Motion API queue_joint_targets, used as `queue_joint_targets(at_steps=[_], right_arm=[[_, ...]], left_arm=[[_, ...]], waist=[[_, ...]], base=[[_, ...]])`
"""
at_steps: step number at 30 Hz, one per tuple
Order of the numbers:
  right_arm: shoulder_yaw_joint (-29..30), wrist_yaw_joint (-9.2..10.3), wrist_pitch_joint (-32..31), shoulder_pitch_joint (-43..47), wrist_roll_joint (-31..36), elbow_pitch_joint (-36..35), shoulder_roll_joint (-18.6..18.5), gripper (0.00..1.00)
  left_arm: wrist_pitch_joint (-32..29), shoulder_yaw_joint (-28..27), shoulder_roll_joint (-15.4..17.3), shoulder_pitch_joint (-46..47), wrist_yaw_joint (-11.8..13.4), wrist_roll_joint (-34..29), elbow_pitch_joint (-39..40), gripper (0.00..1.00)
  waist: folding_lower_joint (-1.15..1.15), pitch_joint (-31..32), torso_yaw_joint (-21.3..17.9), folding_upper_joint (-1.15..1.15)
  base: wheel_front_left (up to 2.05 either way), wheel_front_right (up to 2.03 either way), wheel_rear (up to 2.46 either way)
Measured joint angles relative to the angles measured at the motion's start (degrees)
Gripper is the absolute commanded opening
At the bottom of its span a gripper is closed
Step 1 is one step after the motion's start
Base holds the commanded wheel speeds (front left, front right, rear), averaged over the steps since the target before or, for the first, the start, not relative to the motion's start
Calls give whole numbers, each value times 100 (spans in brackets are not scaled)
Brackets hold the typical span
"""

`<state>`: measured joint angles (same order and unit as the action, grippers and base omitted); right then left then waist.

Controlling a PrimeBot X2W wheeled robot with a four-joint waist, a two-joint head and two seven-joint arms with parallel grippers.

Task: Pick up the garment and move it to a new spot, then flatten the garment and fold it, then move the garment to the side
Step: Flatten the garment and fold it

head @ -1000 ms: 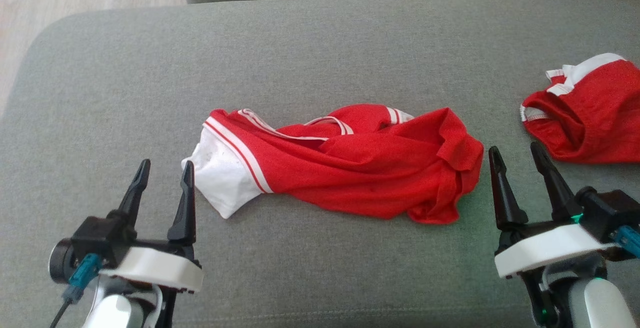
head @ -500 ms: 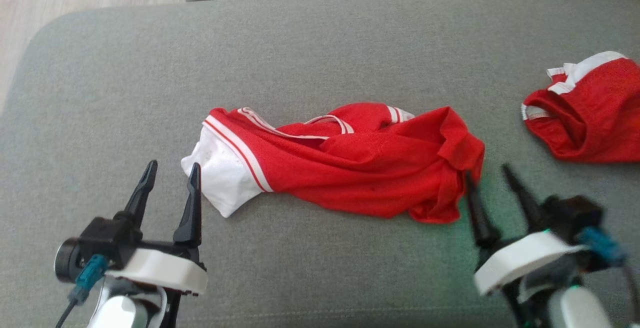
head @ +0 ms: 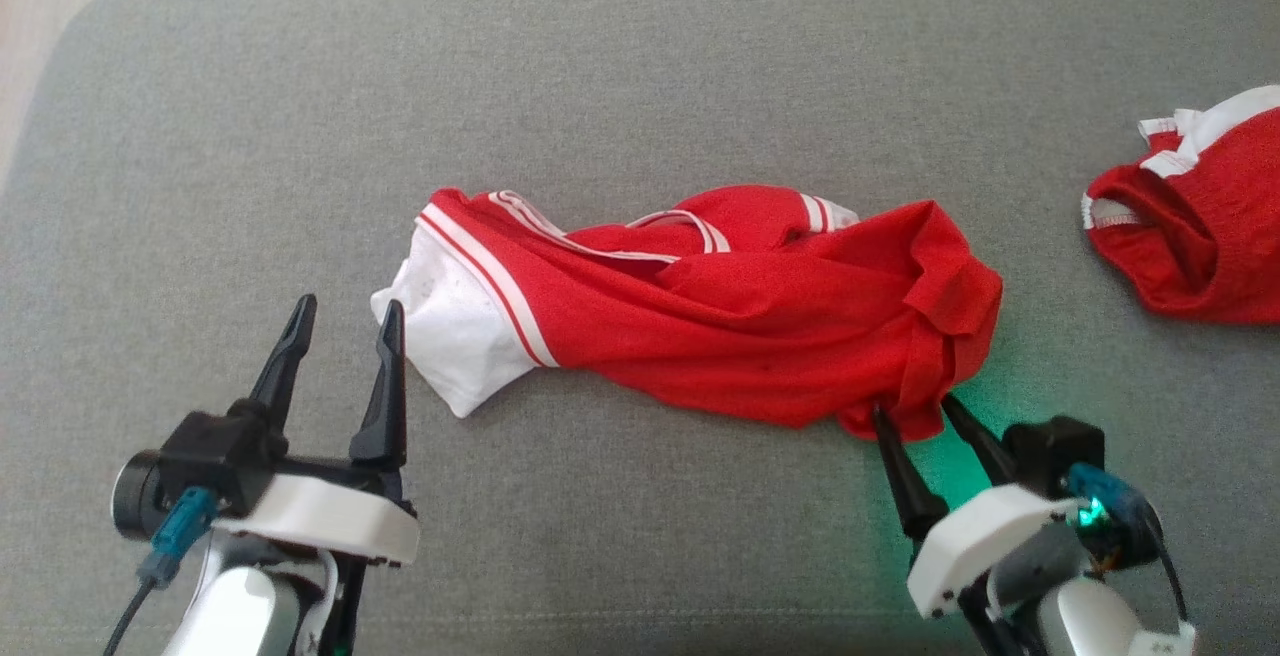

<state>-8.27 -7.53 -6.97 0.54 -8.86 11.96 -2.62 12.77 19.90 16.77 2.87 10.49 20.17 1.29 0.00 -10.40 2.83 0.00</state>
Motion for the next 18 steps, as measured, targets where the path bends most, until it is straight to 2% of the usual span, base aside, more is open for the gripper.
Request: queue_joint_targets(at_steps=[1,2,3,4,9,18], right_arm=[[2,0,32,-88,0,76,-1,100],[0,0,75,-171,-10,143,-1,78],[-4,0,112,-242,-15,205,-1,34],[-7,0,169,-290,-16,236,-1,0],[188,0,337,-337,-20,83,-2,0],[639,-1,26,-188,-7,-1248,0,0]], left_arm=[[1,0,-4,3,-21,1,-11,100],[2,0,-4,9,-41,11,-21,100],[4,0,-7,19,-41,11,-38,100],[20,1,-11,37,-42,12,-64,100],[51,2,-34,124,-47,13,-103,100],[94,0,-60,123,-47,15,-132,100]], waist=[[0,-17,4,0],[0,-37,8,0],[0,-54,11,0],[0,-68,14,0],[0,-98,25,0],[0,-59,-88,0]], base=[[0,0,0],[0,0,0],[0,0,0],[0,0,0],[0,0,0],[0,0,0]])
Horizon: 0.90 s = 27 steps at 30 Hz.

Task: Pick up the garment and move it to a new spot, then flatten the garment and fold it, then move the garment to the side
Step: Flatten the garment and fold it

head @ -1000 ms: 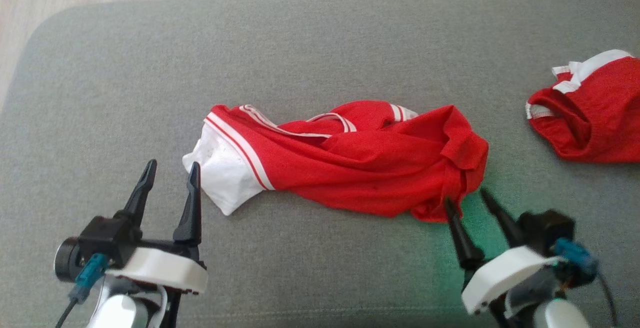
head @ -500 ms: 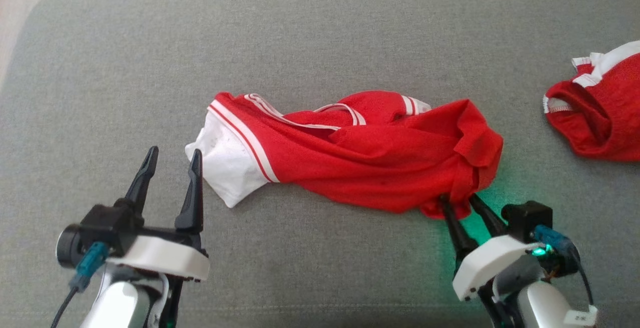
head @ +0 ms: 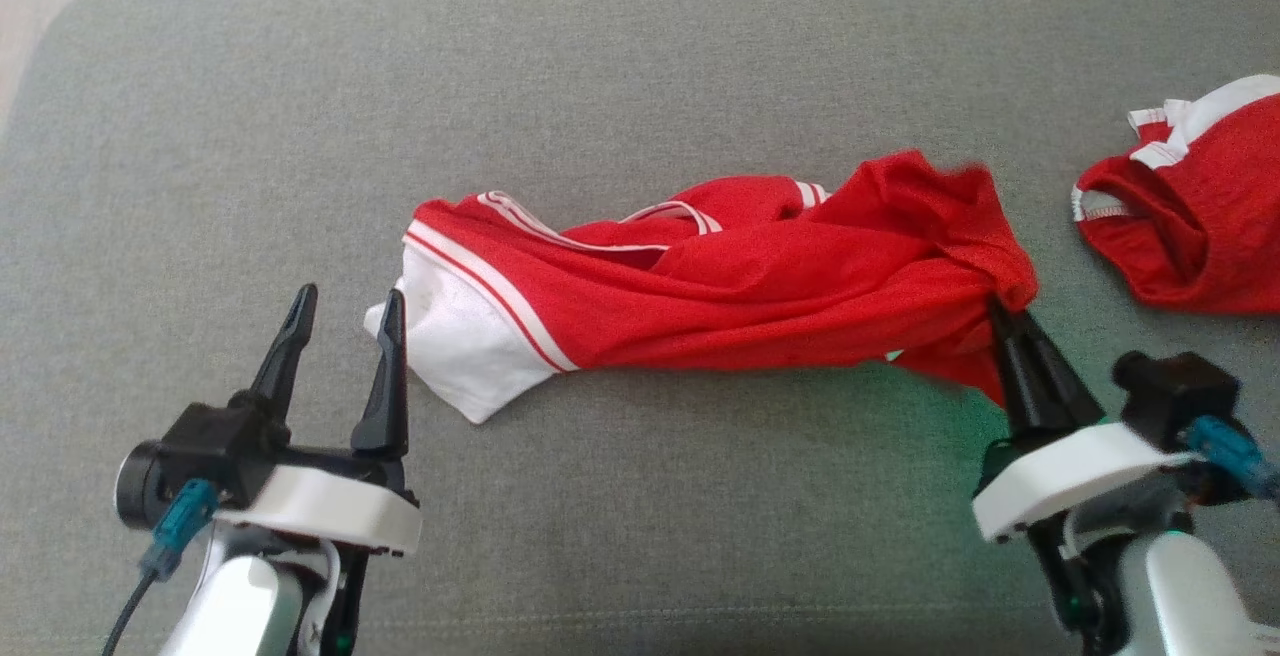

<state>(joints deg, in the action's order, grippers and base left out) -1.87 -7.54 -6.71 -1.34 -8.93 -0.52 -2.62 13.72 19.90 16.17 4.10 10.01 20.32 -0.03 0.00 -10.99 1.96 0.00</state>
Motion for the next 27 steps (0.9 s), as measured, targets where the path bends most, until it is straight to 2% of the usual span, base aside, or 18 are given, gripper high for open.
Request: queue_joint_targets(at_steps=[4,9,14,20,21,22,23,27], right_arm=[[108,1,-180,-14,-7,-241,0,0],[190,1,-263,-172,-27,-165,-2,0],[270,1,-259,-739,-230,406,-75,0],[323,1,-172,-1457,-466,1425,-242,0],[346,1,-124,-1533,-468,1569,-264,32],[389,1,-80,-1599,-468,1693,-286,78],[438,1,-33,-1647,-465,1809,-315,100],[604,1,171,-1701,-437,2064,-364,100]], left_arm=[[1,9,-13,6,-3,0,-10,100],[8,42,-29,88,-60,0,-48,100],[43,129,-69,251,-98,0,-68,100],[49,156,-134,361,-154,0,-192,100],[49,157,-152,376,-164,0,-196,100],[49,157,-167,383,-171,0,-201,100],[49,158,-176,390,-179,0,-208,100],[51,156,-179,427,-194,0,-226,100]], waist=[[0,-3,14,0],[0,-37,82,0],[0,-138,217,0],[0,-298,380,0],[0,-319,402,0],[0,-339,422,0],[0,-354,438,0],[0,-374,455,0]], base=[[0,0,0],[0,0,0],[0,0,0],[0,0,0],[0,0,0],[0,0,0],[0,0,0],[0,0,0]])
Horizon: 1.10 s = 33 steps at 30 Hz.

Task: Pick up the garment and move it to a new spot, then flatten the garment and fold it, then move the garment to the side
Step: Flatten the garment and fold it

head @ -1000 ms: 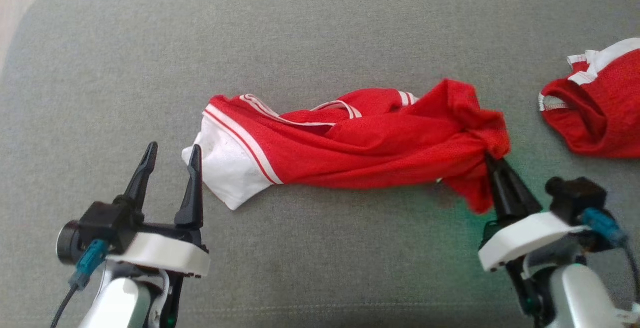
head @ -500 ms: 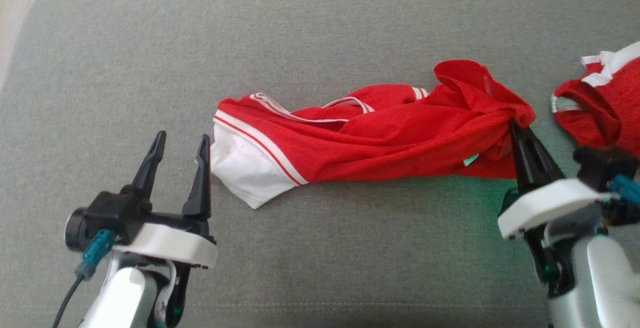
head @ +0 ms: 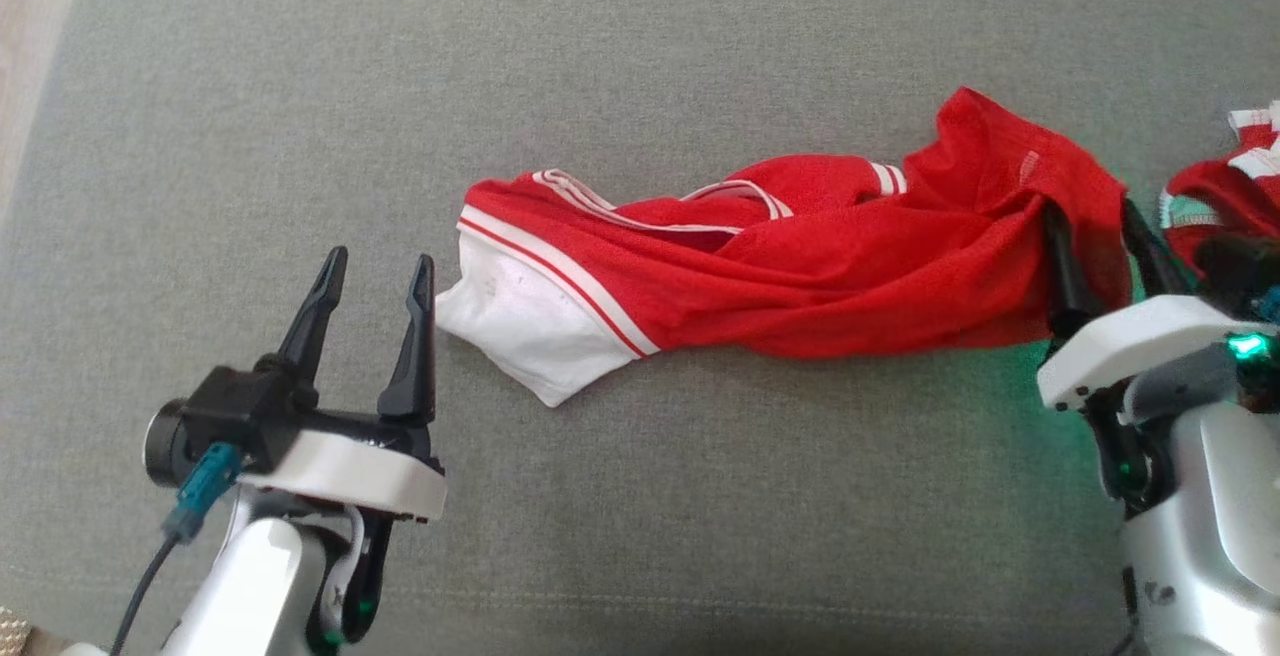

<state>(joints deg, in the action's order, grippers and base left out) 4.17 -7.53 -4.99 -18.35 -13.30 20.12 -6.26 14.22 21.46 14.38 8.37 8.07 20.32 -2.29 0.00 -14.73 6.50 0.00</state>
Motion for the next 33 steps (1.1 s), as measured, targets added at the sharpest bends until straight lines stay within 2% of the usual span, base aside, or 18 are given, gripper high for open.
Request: queue_joint_targets(at_steps=[7,13,21,28,33], right_arm=[[263,0,301,174,102,-215,1,100],[369,0,324,826,332,-1079,20,100],[90,0,7,1630,602,-2357,165,100],[31,0,-311,2212,609,-2691,260,100],[-7,0,-322,2429,619,-2837,358,100]], left_arm=[[1,-13,0,0,10,-1,-25,100],[7,-33,15,-24,52,0,-70,100],[-12,-29,136,-393,143,-1,-41,100],[-99,-19,168,-493,183,0,57,100],[-110,-18,209,-646,212,1,91,100]], waist=[[0,86,-101,0],[0,246,-236,0],[0,549,-387,0],[0,726,-436,0],[1,847,-444,0]], base=[[0,0,0],[0,0,0],[0,0,0],[0,0,0],[0,0,0]])
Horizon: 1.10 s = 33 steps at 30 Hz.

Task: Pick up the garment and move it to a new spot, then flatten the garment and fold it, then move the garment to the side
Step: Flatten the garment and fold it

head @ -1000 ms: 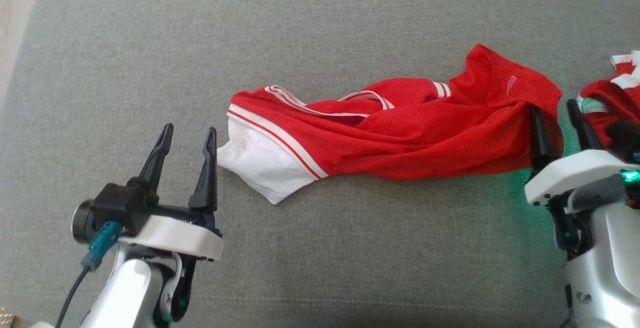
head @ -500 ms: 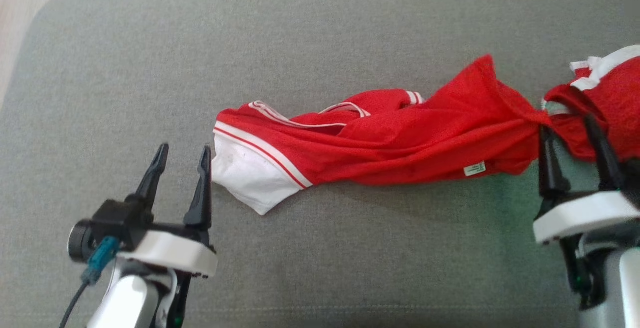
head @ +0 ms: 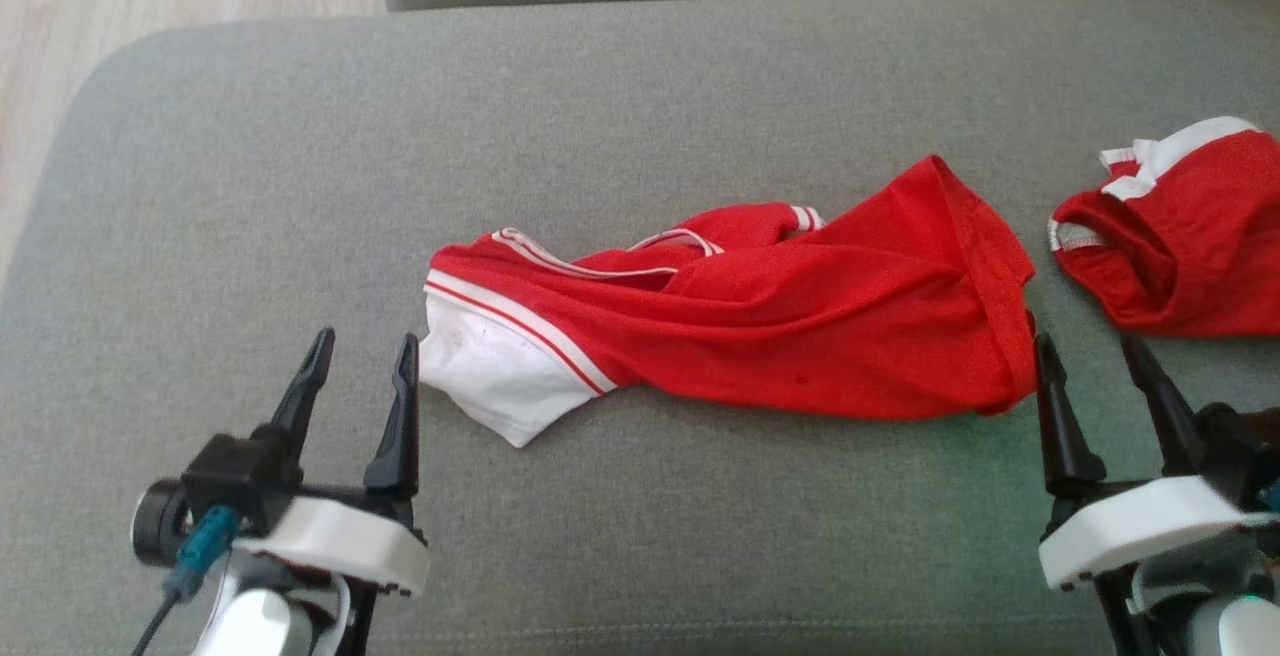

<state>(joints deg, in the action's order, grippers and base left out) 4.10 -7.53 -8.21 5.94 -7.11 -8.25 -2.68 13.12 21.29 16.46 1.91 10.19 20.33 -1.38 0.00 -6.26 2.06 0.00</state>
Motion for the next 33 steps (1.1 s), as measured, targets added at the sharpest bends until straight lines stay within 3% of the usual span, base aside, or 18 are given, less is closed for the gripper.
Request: queue_joint_targets(at_steps=[27,33], right_arm=[[-209,0,-89,282,63,-211,12,100],[-125,0,-123,100,216,234,-33,100]], left_arm=[[-144,42,113,-302,191,59,209,100],[-143,108,109,-217,163,58,254,100]], waist=[[0,184,-6,0],[0,-2,53,0]], base=[[0,0,0],[0,0,0]])
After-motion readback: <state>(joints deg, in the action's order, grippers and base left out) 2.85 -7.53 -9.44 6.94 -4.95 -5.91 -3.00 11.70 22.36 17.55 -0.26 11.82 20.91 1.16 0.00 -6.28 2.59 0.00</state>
